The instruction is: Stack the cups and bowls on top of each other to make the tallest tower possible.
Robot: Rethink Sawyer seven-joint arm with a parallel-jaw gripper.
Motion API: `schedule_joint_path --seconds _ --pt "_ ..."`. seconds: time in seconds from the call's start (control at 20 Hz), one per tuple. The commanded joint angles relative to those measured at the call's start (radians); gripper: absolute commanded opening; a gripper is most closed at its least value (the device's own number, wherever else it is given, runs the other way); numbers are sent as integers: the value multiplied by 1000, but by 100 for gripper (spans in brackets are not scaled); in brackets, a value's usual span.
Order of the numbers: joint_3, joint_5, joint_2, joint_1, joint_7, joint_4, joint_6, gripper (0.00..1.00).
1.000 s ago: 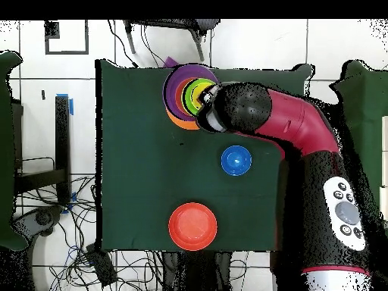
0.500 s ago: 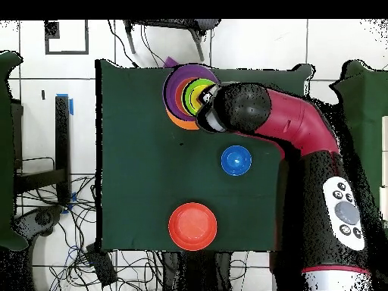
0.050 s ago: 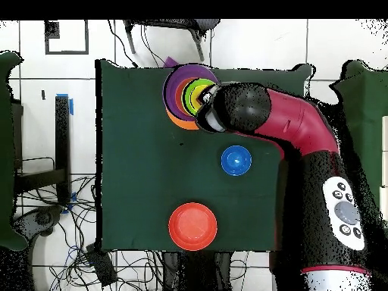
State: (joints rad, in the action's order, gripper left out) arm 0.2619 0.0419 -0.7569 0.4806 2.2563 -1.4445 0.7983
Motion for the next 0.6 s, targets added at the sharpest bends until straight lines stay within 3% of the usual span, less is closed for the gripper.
schedule_joint_path --seconds 0.05,0.6 --pt "60 32 46 -20 -61 6 -11 100" --pt "54 13 18 -30 -46 37 75 100"
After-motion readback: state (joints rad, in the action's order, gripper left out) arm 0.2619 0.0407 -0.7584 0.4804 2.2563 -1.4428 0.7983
